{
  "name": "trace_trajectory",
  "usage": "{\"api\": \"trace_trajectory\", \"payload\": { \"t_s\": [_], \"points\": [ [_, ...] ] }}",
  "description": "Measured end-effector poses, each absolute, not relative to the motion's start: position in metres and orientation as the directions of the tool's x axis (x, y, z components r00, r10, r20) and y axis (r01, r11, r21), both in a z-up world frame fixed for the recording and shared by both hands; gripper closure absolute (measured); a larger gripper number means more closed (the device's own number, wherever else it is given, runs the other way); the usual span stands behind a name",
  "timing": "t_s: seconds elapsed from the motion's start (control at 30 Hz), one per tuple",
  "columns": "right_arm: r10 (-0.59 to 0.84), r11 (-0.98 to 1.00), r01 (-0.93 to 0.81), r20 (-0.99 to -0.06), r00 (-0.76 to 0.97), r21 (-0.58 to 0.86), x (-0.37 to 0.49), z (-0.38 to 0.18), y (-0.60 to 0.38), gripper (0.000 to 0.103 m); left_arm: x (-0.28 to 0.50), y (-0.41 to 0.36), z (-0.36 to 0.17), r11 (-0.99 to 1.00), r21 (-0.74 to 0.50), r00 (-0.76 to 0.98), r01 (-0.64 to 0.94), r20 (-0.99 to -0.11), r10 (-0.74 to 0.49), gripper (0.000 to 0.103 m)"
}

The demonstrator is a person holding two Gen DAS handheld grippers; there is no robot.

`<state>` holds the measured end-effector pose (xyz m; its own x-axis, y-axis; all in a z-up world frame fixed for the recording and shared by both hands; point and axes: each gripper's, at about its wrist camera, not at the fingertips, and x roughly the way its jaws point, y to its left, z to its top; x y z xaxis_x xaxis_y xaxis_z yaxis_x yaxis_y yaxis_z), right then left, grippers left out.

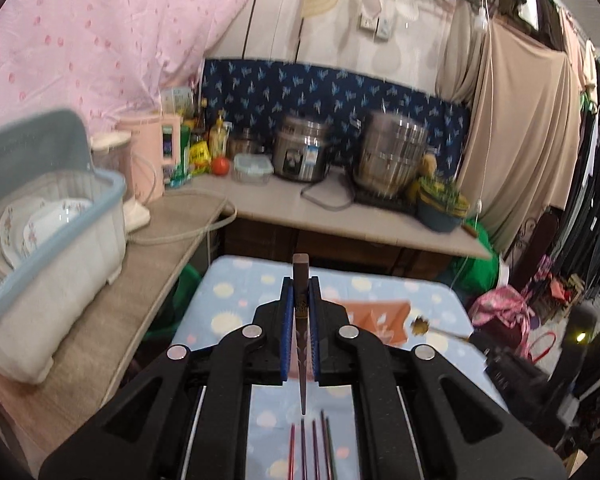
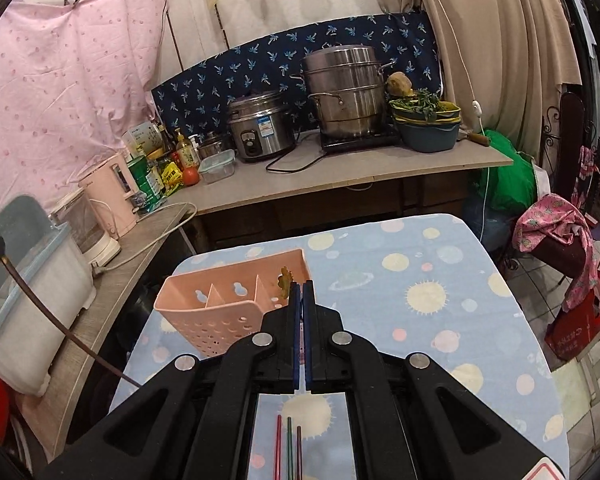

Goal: Organize utensils
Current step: 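Lift and carry the spoon and brown chopstick over the pink basket with both tools, then open the left tool to drop the chopstick while the right tool drops the spoon into the basket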

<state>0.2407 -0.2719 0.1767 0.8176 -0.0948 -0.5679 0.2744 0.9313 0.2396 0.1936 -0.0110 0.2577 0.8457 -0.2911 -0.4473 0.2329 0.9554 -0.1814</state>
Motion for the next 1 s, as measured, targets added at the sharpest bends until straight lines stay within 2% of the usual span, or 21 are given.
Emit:
{"api": "trace_trajectory", "payload": {
  "t_s": [0.2,0.33,0.53,0.73,0.77,0.8,0.87,0.93,1.0],
  "points": [
    [-0.078,0.937,0.263,-0.596,0.799,0.231,0.268,0.169,-0.271,0.101,0.21,-0.02,0.293,0.949,-0.209,0.896,0.235,-0.333,-0.295,0.096],
    [-0.073,0.939,0.265,-0.626,0.776,0.219,0.283,0.157,-0.269,0.101,0.228,-0.029,0.297,0.952,-0.209,0.917,0.224,-0.286,-0.279,0.096],
    [-0.07,0.941,0.269,-0.661,0.747,0.205,0.296,0.138,-0.266,0.101,0.261,-0.041,0.267,0.952,-0.221,0.905,0.212,-0.322,-0.277,0.096],
    [-0.068,0.94,0.272,-0.672,0.738,0.204,0.3,0.13,-0.265,0.101,0.279,-0.053,0.232,0.957,-0.202,0.868,0.21,-0.411,-0.277,0.095],
    [-0.071,0.94,0.274,-0.668,0.741,0.204,0.3,0.13,-0.265,0.097,0.281,-0.053,0.227,0.959,-0.201,0.866,0.201,-0.42,-0.27,0.094],
    [-0.074,0.94,0.275,-0.663,0.745,0.204,0.299,0.131,-0.264,0.097,0.281,-0.051,0.224,0.959,-0.202,0.866,0.2,-0.421,-0.269,0.093],
    [-0.08,0.941,0.276,-0.66,0.747,0.199,0.298,0.132,-0.263,0.096,0.279,-0.05,0.22,0.961,-0.2,0.866,0.193,-0.426,-0.263,0.077],
    [-0.079,0.939,0.277,-0.655,0.751,0.204,0.294,0.134,-0.263,0.096,0.275,-0.046,0.219,0.962,-0.202,0.868,0.183,-0.427,-0.254,0.066],
    [-0.076,0.936,0.28,-0.652,0.754,0.215,0.29,0.136,-0.264,0.095,0.272,-0.043,0.219,0.962,-0.205,0.866,0.183,-0.429,-0.256,0.063]
  ]
}}
